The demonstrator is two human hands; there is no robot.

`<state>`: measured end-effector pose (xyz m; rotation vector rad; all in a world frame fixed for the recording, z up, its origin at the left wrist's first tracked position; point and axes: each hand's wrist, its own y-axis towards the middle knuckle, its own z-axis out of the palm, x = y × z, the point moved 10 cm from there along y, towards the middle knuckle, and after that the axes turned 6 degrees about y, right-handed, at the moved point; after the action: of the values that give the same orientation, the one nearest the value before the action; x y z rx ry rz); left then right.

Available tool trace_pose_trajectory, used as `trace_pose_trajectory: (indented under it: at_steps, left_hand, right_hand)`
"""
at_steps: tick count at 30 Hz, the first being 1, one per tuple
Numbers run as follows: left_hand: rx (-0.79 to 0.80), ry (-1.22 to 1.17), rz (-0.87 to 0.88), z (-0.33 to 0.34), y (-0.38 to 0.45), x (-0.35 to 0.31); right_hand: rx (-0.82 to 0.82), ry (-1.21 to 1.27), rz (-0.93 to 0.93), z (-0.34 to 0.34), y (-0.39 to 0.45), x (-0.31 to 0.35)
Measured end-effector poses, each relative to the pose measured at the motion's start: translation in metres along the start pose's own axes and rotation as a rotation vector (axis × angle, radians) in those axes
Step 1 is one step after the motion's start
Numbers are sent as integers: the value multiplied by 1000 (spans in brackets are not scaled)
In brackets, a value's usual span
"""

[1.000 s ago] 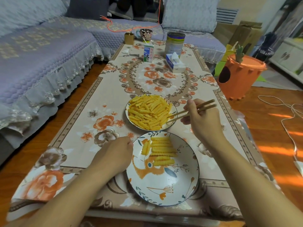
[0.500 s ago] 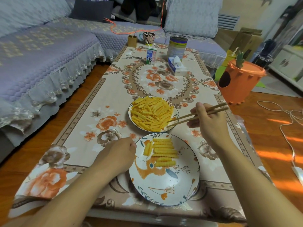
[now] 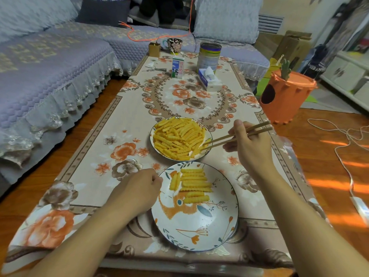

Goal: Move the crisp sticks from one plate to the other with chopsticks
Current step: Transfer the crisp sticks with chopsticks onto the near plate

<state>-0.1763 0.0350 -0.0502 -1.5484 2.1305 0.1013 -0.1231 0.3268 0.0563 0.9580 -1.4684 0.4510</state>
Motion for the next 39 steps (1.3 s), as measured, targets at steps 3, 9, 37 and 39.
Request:
trace_pose_trajectory:
  at_steps: [3,9,37,39]
  left_hand:
    - [-5,3,0,0,0,0]
    - [-10,21,-2,-1,-1,-1]
    - [-7,36,13,3,1,-1]
    - [-1,36,9,4,1,-1]
  right_hand:
    - [13,-22,22,-2,4,-4]
    - [146,-115,8,9,10,-4]
    - [243,-114,64,3,25,-10]
    - [247,-132,50,7,25,-11]
